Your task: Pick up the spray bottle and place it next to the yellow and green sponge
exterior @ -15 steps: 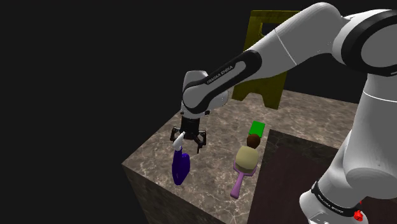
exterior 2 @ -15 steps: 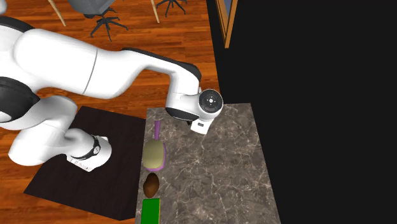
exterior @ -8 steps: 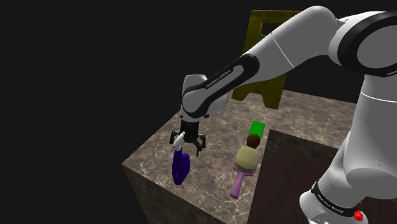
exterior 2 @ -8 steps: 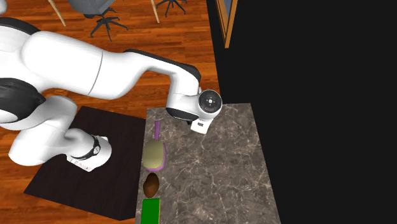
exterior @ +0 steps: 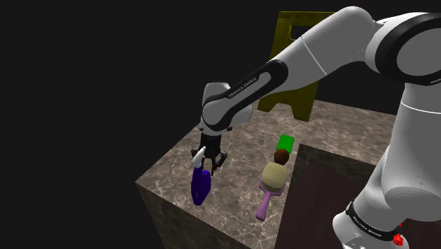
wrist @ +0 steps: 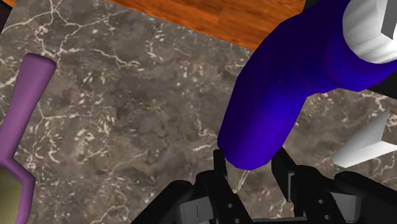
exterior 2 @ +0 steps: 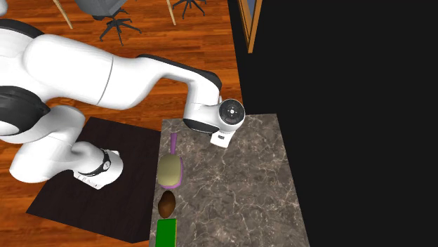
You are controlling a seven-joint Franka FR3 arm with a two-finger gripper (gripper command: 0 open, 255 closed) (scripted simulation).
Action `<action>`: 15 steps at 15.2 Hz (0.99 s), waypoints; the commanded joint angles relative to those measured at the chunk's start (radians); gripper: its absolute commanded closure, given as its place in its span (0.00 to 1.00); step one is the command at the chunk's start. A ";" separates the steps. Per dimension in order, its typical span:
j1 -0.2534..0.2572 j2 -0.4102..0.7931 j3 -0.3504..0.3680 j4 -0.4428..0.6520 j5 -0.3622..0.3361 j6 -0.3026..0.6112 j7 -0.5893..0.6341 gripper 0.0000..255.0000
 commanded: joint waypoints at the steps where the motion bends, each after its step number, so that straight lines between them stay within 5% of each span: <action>1: 0.001 0.000 0.001 -0.001 0.000 0.000 0.000 1.00; 15: -0.008 -0.091 -0.002 0.042 -0.008 -0.129 0.038 1.00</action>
